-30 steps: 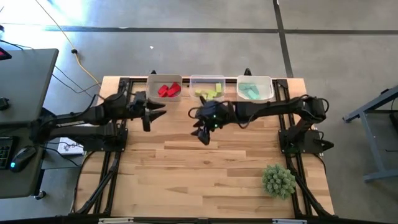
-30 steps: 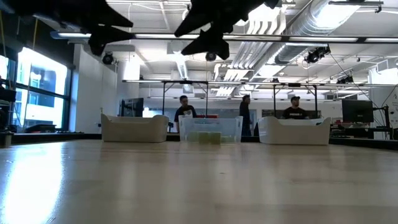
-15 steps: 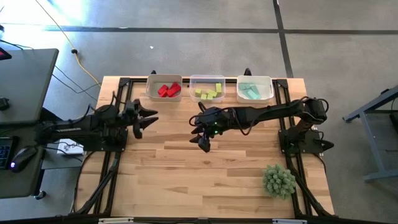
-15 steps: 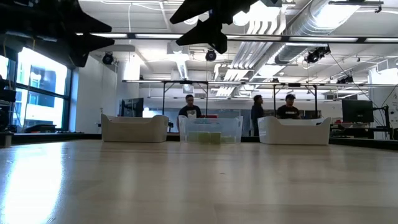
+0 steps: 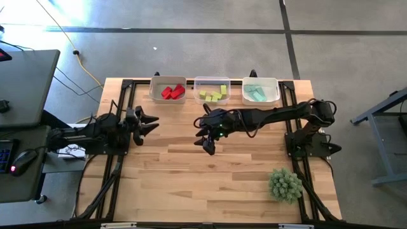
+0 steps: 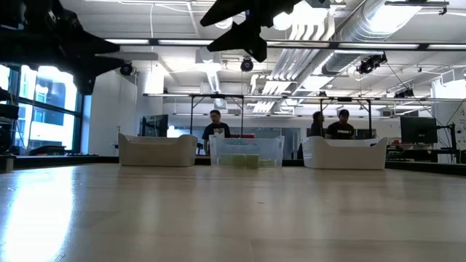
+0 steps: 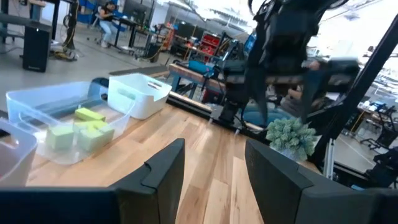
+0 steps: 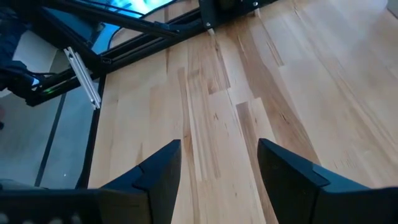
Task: Sort & place blocks by color
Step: Return to Home Position
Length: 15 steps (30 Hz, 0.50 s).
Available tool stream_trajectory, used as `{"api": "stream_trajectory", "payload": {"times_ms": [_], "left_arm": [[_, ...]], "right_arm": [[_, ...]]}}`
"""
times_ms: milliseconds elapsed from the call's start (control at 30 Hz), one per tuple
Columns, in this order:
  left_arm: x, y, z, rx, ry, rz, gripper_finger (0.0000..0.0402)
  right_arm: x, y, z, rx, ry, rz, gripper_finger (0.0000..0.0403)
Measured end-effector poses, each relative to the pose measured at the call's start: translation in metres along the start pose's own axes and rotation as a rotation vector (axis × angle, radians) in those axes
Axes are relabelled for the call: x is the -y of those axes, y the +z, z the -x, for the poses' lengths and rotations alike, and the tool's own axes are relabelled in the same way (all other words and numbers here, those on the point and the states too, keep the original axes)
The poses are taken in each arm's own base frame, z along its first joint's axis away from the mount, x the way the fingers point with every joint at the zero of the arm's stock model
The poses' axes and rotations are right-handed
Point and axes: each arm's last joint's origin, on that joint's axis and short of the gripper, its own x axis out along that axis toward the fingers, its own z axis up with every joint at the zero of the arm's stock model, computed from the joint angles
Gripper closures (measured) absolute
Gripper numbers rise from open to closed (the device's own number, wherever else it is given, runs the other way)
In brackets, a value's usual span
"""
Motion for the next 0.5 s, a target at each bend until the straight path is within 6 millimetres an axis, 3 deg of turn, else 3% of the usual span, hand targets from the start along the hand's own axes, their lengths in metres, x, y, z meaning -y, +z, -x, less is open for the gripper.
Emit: {"api": "stream_trajectory", "payload": {"times_ms": [200,500], "left_arm": [[-0.004,-0.011,-0.003,0.001,0.002,0.026,0.0243],[-0.004,-0.011,-0.003,0.000,0.005,0.029,0.0243]], "right_arm": [[-0.002,0.007,0.021,0.023,-0.001,0.013,0.0206],[-0.008,0.016,0.080,0.067,-0.106,0.157,0.0206]]}}
